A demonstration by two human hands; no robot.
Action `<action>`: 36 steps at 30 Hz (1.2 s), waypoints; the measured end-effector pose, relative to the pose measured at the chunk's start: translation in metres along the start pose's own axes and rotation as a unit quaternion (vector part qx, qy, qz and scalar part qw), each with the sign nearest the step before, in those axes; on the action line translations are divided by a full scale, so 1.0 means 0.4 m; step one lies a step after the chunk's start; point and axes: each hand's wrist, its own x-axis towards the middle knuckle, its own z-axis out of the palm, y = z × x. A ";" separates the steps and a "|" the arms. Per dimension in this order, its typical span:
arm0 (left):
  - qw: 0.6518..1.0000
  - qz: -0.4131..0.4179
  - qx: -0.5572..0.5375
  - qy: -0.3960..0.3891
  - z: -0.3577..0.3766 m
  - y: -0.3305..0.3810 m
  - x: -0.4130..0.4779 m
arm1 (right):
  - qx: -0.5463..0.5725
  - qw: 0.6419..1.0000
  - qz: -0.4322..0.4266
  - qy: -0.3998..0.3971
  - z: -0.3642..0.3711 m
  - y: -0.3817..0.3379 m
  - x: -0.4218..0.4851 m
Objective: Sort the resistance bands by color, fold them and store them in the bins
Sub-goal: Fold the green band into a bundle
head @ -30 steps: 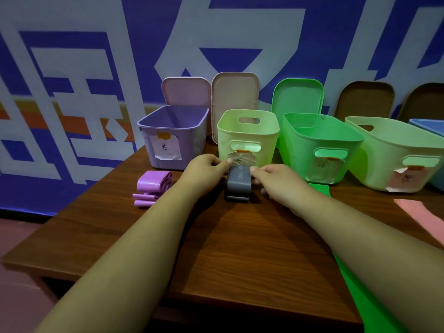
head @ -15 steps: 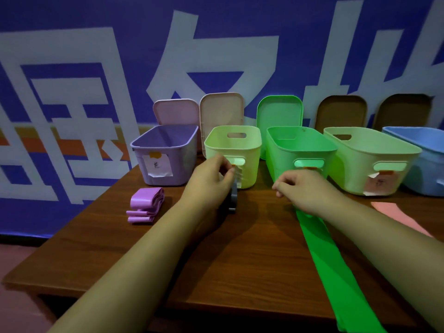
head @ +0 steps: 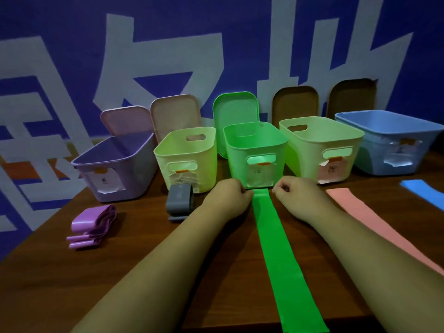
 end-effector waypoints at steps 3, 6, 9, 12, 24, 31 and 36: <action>0.999 -0.001 0.017 0.040 0.038 -0.002 0.012 | -0.006 1.000 -0.024 -0.013 0.012 0.000 0.010; 0.998 -0.001 -0.022 0.053 0.050 0.000 0.022 | 0.006 0.999 -0.031 -0.024 0.013 0.013 0.020; 0.995 -0.009 -0.078 0.061 0.053 -0.003 0.030 | 0.029 0.999 -0.026 -0.020 0.009 0.029 0.030; 0.990 -0.006 -0.123 0.069 0.056 -0.005 0.032 | 0.035 0.999 -0.018 -0.014 0.016 0.035 0.036; 0.966 0.024 -0.247 0.074 0.068 0.003 0.028 | 0.025 0.998 -0.064 -0.015 0.031 0.041 0.020; 0.941 0.015 -0.337 -0.031 0.037 0.003 0.001 | 0.046 0.995 -0.083 0.031 0.020 0.027 0.009; 0.955 0.028 -0.280 -0.089 0.038 0.002 -0.002 | 0.054 0.988 -0.114 0.084 0.010 0.012 0.004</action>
